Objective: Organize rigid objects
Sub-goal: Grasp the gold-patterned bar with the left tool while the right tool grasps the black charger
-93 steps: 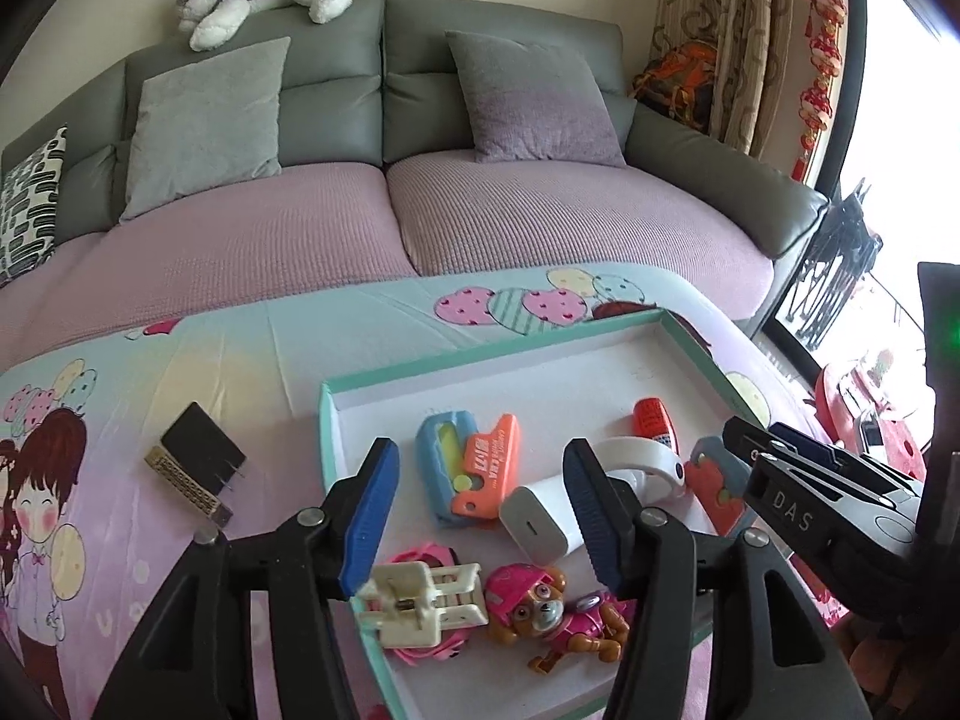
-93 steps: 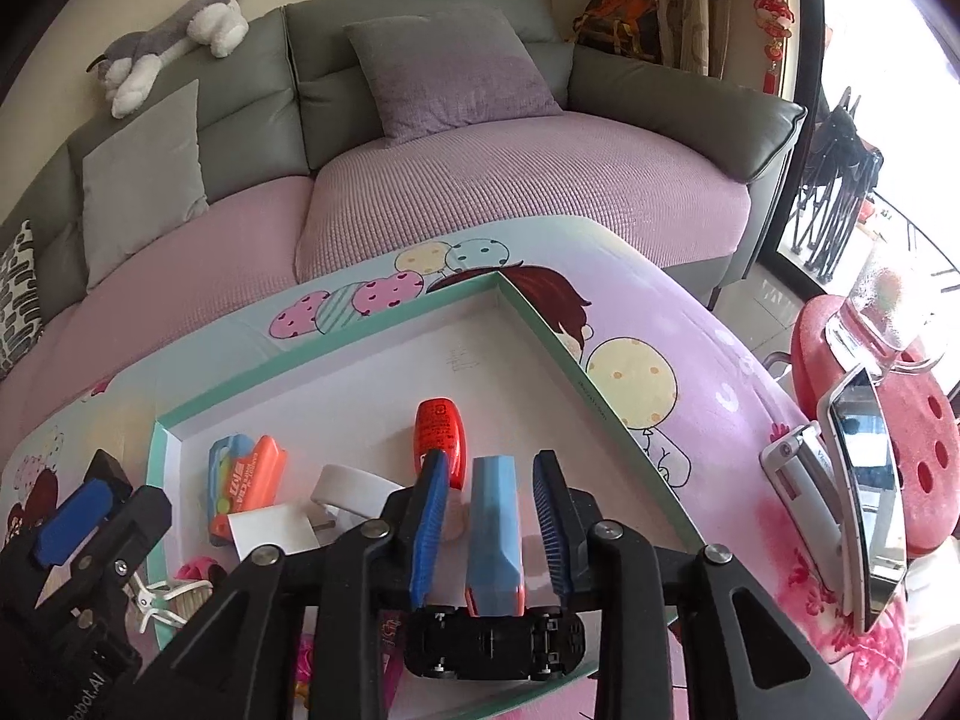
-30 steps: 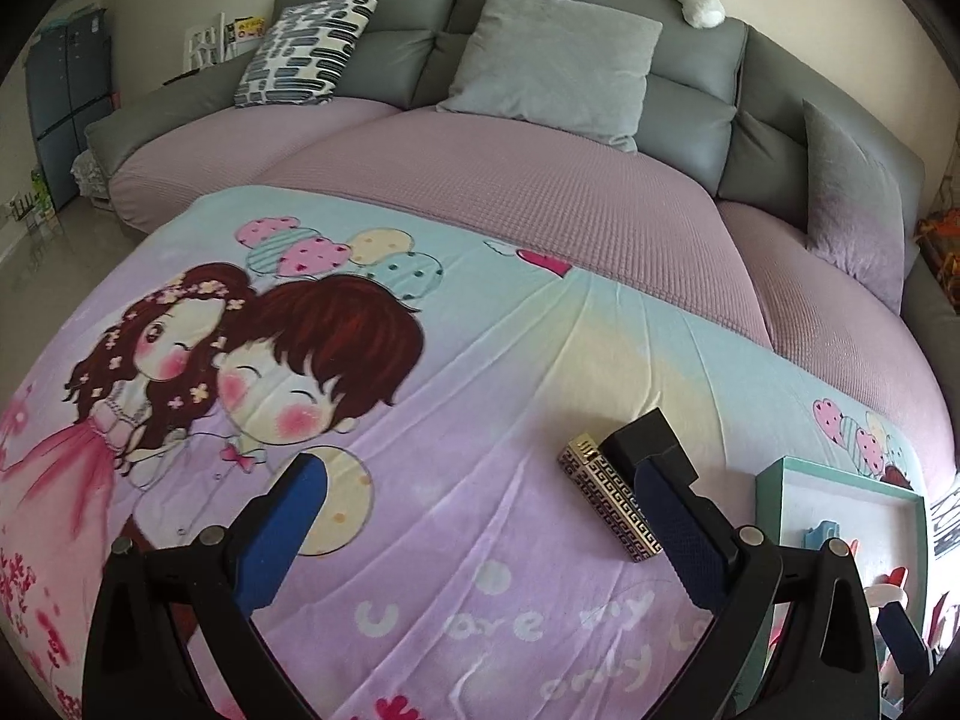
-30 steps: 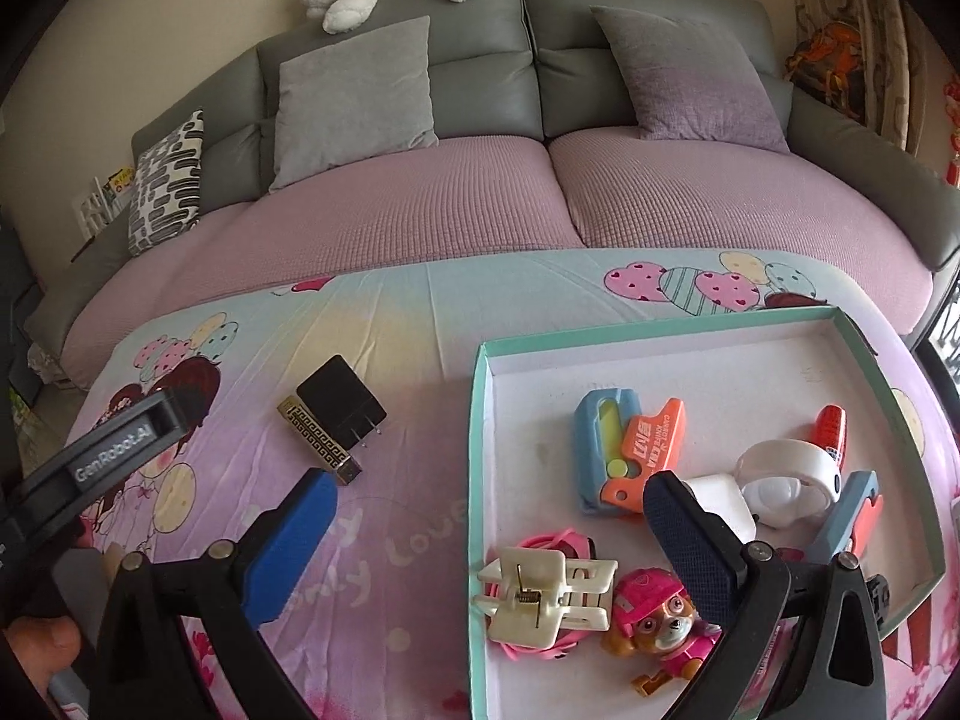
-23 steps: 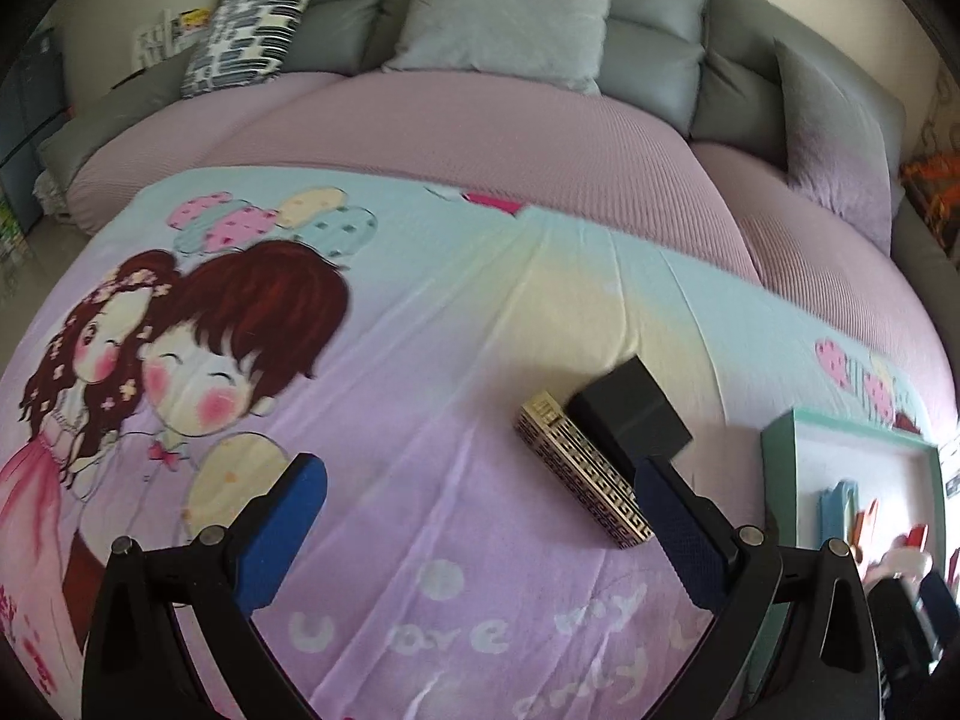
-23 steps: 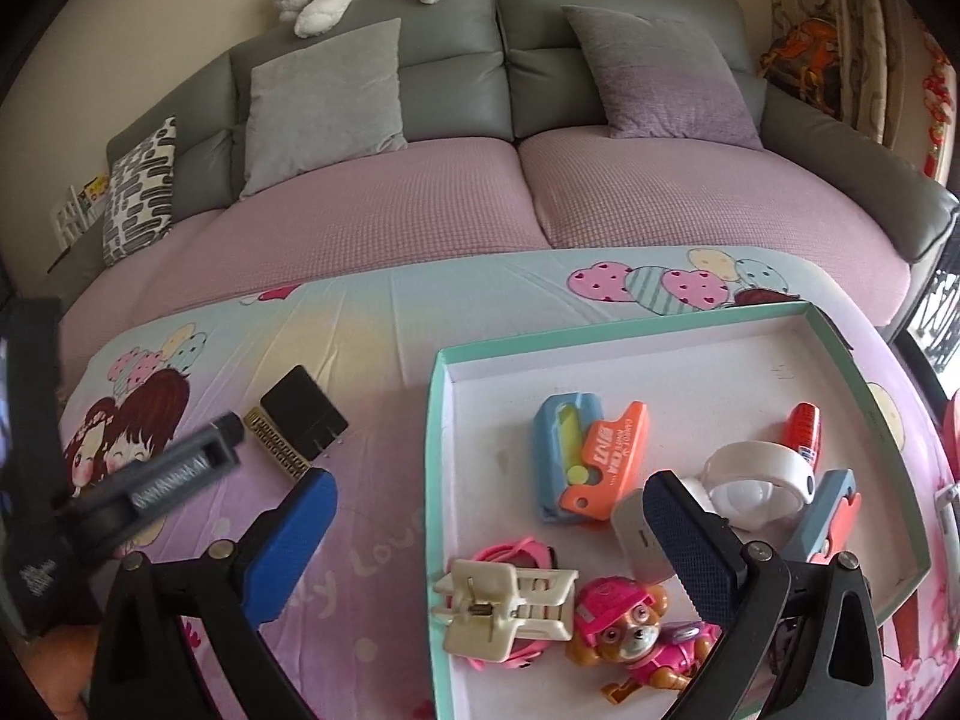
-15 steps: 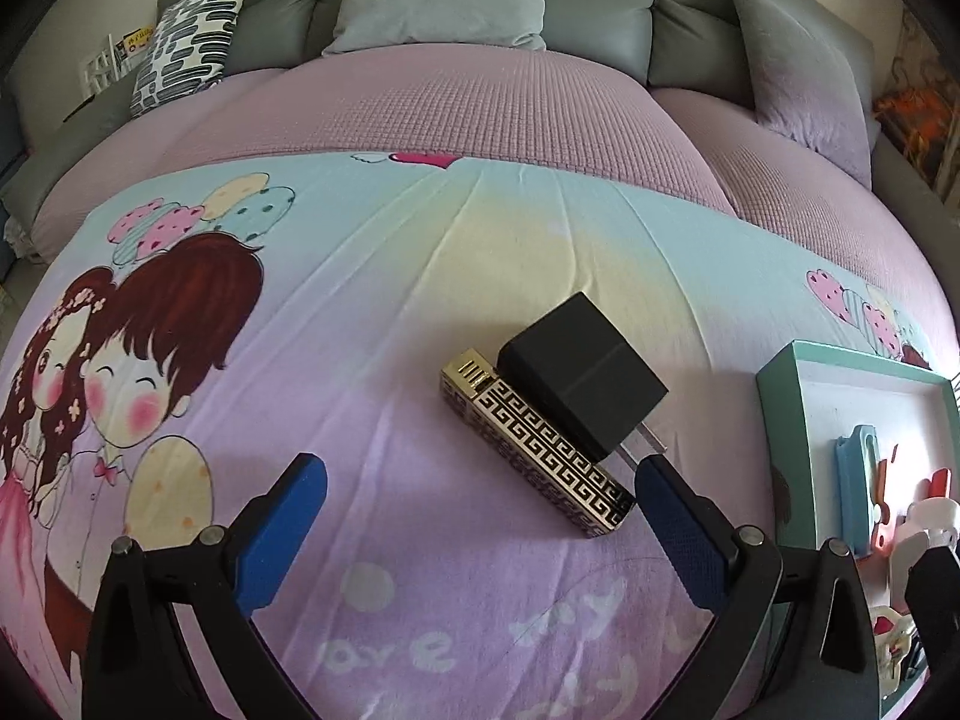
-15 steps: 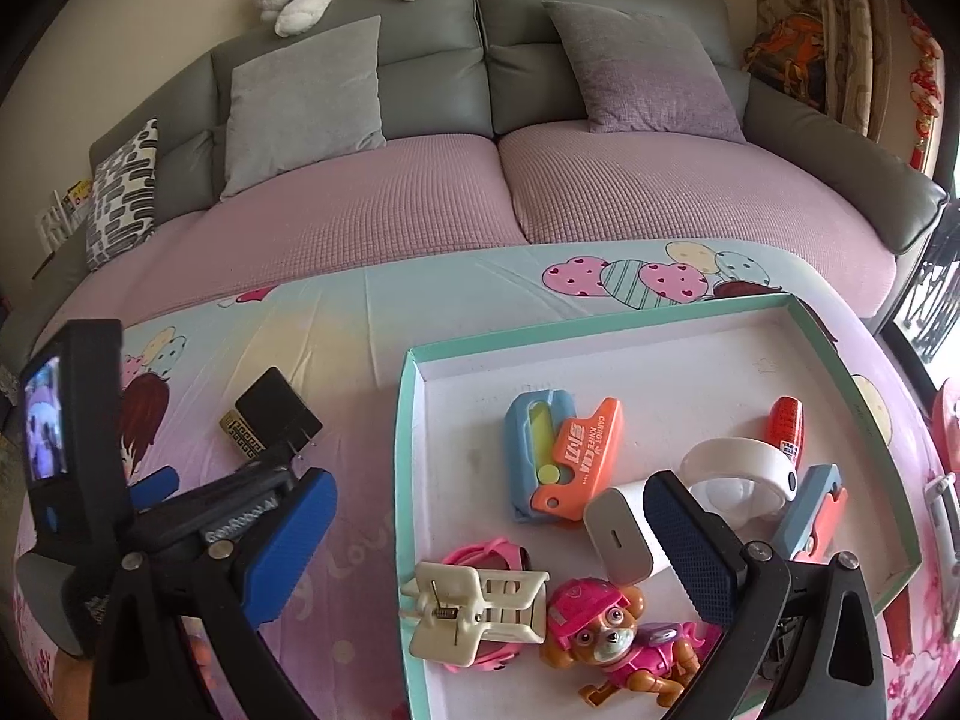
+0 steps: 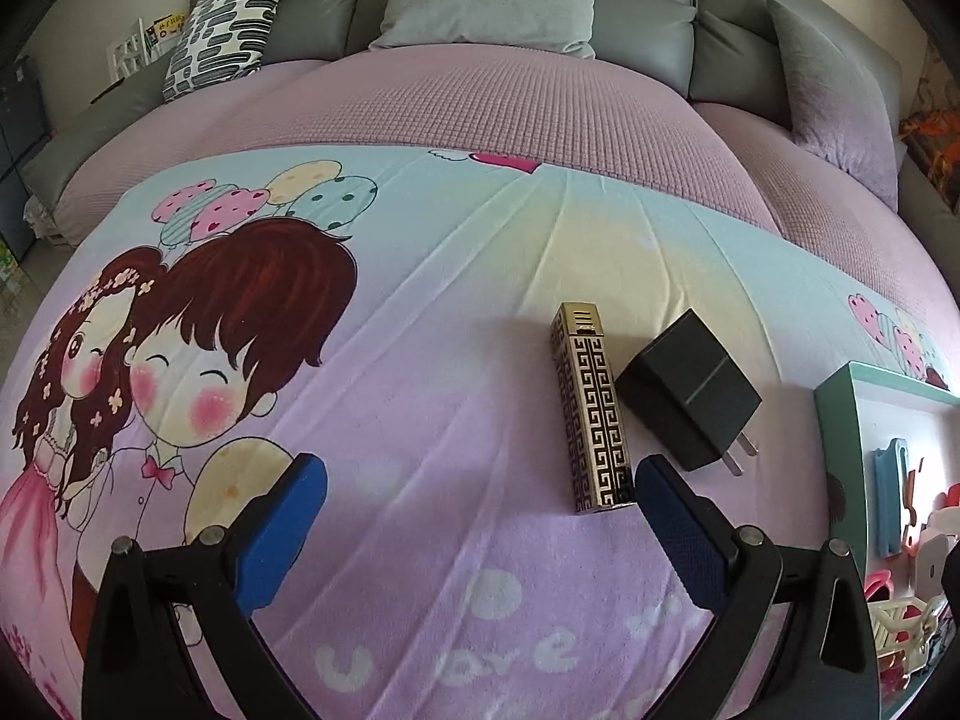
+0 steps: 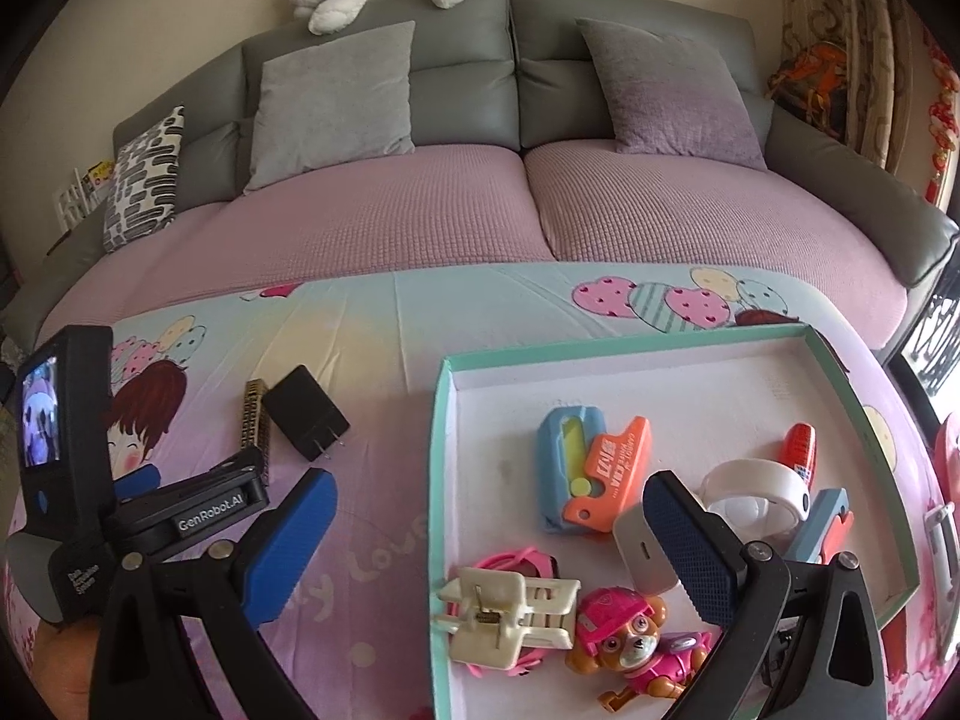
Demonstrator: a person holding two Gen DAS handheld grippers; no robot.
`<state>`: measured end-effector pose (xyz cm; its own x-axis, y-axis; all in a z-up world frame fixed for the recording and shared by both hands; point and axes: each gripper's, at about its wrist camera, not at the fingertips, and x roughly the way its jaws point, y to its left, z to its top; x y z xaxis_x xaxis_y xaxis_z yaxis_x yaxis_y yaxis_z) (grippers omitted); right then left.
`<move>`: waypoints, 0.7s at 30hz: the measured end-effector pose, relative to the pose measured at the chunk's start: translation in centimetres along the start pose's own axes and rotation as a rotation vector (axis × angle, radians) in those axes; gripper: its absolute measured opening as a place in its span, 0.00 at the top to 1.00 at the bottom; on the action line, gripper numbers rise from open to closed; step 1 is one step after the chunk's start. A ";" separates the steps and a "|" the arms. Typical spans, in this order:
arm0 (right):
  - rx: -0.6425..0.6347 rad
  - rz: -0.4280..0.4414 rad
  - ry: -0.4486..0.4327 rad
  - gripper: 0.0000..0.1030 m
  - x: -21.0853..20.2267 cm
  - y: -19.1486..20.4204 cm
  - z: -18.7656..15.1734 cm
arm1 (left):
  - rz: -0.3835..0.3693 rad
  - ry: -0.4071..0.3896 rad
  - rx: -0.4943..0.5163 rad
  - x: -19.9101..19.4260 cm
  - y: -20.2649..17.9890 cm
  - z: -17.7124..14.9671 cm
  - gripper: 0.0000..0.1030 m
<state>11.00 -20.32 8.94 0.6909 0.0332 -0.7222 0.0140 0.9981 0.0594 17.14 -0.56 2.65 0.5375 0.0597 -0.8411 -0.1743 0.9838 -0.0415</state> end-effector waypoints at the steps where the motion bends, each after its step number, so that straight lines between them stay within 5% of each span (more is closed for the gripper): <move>1: -0.001 0.019 -0.008 0.00 -0.1 0.2 0.2 | -0.007 -0.003 -0.002 0.1 0.0 0.0 0.01; 8: 0.004 0.156 -0.013 0.01 1.3 2.2 2.6 | -0.020 -0.007 0.020 0.9 -0.1 0.2 0.01; 13: -0.042 0.202 0.063 0.20 4.2 4.3 3.6 | -0.051 -0.024 0.025 1.0 -0.2 0.2 0.02; 17: -0.098 0.210 0.116 0.24 6.4 6.1 3.8 | -0.076 -0.047 0.041 1.0 -0.7 0.1 0.16; 21: -0.140 0.229 0.160 0.32 8.0 7.5 3.9 | -0.113 -0.069 0.049 0.7 -1.1 0.1 0.19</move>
<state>19.45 -12.81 6.35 0.5415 0.2547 -0.8012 -0.2364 0.9607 0.1456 17.79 -1.60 2.20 0.6071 -0.0419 -0.7935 -0.0701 0.9919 -0.1061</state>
